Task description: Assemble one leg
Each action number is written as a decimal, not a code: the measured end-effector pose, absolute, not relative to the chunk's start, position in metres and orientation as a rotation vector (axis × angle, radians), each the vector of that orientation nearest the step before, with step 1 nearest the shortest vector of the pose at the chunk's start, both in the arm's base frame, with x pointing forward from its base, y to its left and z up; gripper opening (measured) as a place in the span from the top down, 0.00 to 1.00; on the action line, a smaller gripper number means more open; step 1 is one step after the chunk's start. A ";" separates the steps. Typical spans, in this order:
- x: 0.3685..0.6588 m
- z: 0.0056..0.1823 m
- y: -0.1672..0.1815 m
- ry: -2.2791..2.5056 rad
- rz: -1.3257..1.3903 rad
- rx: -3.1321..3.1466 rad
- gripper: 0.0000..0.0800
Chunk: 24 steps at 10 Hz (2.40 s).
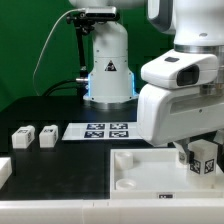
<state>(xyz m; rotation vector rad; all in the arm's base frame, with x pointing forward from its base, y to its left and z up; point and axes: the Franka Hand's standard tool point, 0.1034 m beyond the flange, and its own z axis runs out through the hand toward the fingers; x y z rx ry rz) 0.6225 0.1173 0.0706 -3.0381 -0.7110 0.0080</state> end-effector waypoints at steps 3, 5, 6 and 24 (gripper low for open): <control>0.623 0.071 0.117 -0.621 0.009 -3.057 0.64; 0.622 0.071 0.119 -0.236 0.010 -3.111 0.64; 0.622 0.071 0.119 -0.035 0.012 -3.121 0.64; 0.624 0.071 0.095 1.043 0.013 -2.976 0.19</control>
Offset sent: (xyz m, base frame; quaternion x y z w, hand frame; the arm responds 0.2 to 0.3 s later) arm -0.0021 0.0004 -0.0004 0.0006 -0.0059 0.0545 0.9985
